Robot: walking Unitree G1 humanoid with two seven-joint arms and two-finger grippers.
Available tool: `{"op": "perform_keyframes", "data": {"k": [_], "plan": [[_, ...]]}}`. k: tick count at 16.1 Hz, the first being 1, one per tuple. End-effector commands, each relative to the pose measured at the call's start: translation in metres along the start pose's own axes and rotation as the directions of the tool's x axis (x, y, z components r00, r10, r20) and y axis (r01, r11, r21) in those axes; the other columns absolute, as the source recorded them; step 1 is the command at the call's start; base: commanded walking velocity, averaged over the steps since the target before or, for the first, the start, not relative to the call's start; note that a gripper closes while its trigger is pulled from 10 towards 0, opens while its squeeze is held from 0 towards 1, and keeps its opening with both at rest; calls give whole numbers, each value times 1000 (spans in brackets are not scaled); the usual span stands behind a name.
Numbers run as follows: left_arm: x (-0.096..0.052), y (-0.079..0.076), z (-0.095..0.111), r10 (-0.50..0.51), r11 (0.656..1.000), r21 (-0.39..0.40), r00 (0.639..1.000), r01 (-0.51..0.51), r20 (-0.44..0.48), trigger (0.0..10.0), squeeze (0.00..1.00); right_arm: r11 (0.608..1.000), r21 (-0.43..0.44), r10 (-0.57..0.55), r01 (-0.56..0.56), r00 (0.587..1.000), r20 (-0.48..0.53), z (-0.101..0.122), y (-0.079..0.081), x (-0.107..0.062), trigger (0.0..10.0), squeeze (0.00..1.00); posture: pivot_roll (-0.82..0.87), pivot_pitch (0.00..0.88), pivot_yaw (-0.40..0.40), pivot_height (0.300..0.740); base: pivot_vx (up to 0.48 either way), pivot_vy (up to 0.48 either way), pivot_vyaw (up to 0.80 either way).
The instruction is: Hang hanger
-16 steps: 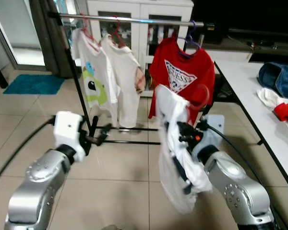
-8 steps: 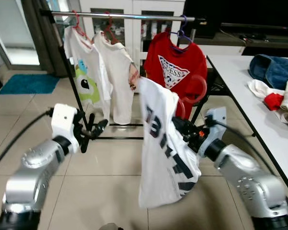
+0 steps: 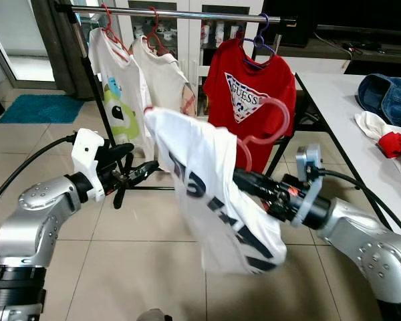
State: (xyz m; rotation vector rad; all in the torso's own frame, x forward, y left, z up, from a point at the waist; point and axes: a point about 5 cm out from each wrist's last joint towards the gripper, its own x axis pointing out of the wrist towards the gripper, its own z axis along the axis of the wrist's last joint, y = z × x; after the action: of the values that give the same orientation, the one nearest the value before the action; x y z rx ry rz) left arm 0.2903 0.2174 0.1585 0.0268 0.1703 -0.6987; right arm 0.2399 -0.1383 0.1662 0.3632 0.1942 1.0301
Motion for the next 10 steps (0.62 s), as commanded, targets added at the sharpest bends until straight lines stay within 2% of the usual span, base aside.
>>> {"op": "perform_keyframes", "data": {"k": [1, 5, 6, 7, 8, 10], "plan": [[1, 0, 7, -50, 999, 13, 998, 50, 23, 10000, 0, 998, -18, 63, -63, 998, 4, 6, 8, -1, 10000, 0, -36, 0, 0, 740, 0, 0, 0], [-5, 5, 6, -118, 993, 18, 993, 117, 5, 10000, 0, 993, -15, 119, -119, 993, -8, 7, 13, -6, 10000, 0, -39, 0, 6, 740, 0, 0, 0], [-5, 4, 5, -152, 988, 6, 988, 152, 11, 8980, 0, 991, -14, 136, -136, 991, -10, 7, 15, -7, 10000, 0, -41, 0, 7, 740, 0, 0, 0], [-6, 3, 5, -172, 985, 8, 985, 172, 4, 2471, 0, 990, -16, 140, -140, 990, -17, 6, 16, -8, 10000, 0, -42, 0, 8, 740, 0, 0, 0], [-6, 3, 5, -183, 983, 6, 983, 183, 5, 0, 0, 990, -17, 140, -141, 990, -24, 5, 16, -9, 10000, 0, -42, 0, 9, 740, 0, 0, 0], [-7, 2, 6, -210, 978, 0, 978, 210, 16, 0, 0, 989, -15, 145, -145, 989, -29, 4, 17, -10, 10000, 0, -42, 0, 9, 740, 0, 0, 0]]}}
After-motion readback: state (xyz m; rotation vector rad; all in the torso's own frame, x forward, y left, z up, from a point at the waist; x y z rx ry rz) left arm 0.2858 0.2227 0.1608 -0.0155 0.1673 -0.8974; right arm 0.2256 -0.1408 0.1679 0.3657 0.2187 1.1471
